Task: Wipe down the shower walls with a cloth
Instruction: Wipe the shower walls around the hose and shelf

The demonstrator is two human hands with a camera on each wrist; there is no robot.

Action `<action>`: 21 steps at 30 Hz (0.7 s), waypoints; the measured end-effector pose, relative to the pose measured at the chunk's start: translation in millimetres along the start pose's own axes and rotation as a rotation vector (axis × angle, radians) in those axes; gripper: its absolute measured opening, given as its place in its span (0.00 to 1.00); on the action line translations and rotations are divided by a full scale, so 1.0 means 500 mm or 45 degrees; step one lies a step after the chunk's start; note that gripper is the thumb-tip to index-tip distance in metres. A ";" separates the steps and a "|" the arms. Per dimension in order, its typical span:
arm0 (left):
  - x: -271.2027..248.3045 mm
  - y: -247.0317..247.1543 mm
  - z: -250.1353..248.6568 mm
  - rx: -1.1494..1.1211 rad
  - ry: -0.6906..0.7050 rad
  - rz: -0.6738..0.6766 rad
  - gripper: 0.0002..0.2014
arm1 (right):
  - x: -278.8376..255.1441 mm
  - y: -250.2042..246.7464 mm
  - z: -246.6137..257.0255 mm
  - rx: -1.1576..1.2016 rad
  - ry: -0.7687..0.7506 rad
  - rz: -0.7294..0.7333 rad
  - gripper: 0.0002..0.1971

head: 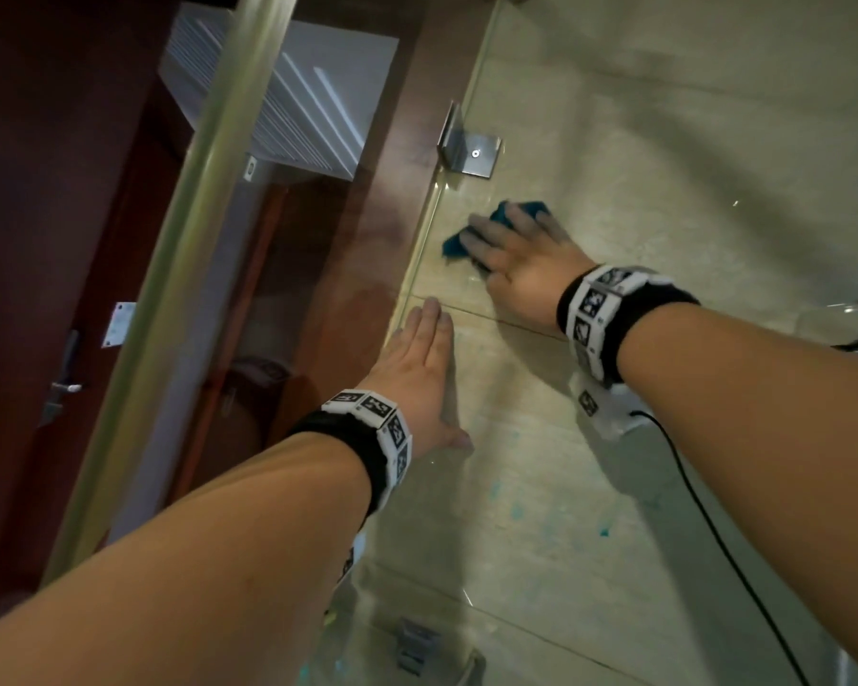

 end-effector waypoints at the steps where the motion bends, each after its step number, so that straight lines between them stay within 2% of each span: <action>1: 0.000 0.003 0.000 0.011 -0.003 -0.001 0.74 | 0.018 -0.009 -0.006 0.055 0.081 -0.027 0.36; 2: 0.001 0.005 0.001 0.021 -0.005 -0.007 0.74 | 0.035 -0.017 -0.004 0.105 0.153 -0.028 0.32; 4: 0.004 0.009 0.002 0.027 -0.009 -0.019 0.74 | 0.048 -0.018 0.022 0.160 0.242 -0.024 0.32; 7: 0.006 0.014 0.002 0.034 -0.008 -0.020 0.73 | 0.022 0.006 0.043 0.124 0.148 -0.038 0.33; 9: 0.007 0.014 0.004 0.046 -0.005 -0.022 0.73 | -0.002 0.008 0.008 0.081 0.105 -0.042 0.34; 10: 0.006 0.014 0.005 0.048 -0.003 -0.025 0.73 | -0.012 0.001 -0.025 0.091 0.167 -0.055 0.36; 13: 0.009 0.021 0.006 0.058 -0.014 -0.025 0.72 | -0.063 0.005 -0.163 0.210 0.560 -0.150 0.38; 15: 0.013 0.020 0.003 0.041 -0.030 -0.049 0.71 | -0.119 0.028 -0.251 0.286 0.771 -0.206 0.33; 18: 0.032 -0.006 -0.009 -0.028 -0.033 -0.127 0.71 | -0.162 0.038 -0.292 0.391 0.848 -0.207 0.31; 21: 0.072 -0.043 -0.025 -0.080 -0.036 -0.232 0.73 | -0.143 0.033 -0.280 0.493 0.932 -0.192 0.32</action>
Point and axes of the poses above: each hand's wrist, its own x-axis towards the middle knuckle, its own y-axis out of the palm, z = x × y, the point moved 2 cm from there along x, towards the middle knuckle, and after that the axes turned 12 degrees about z, right-handed, at the moved point
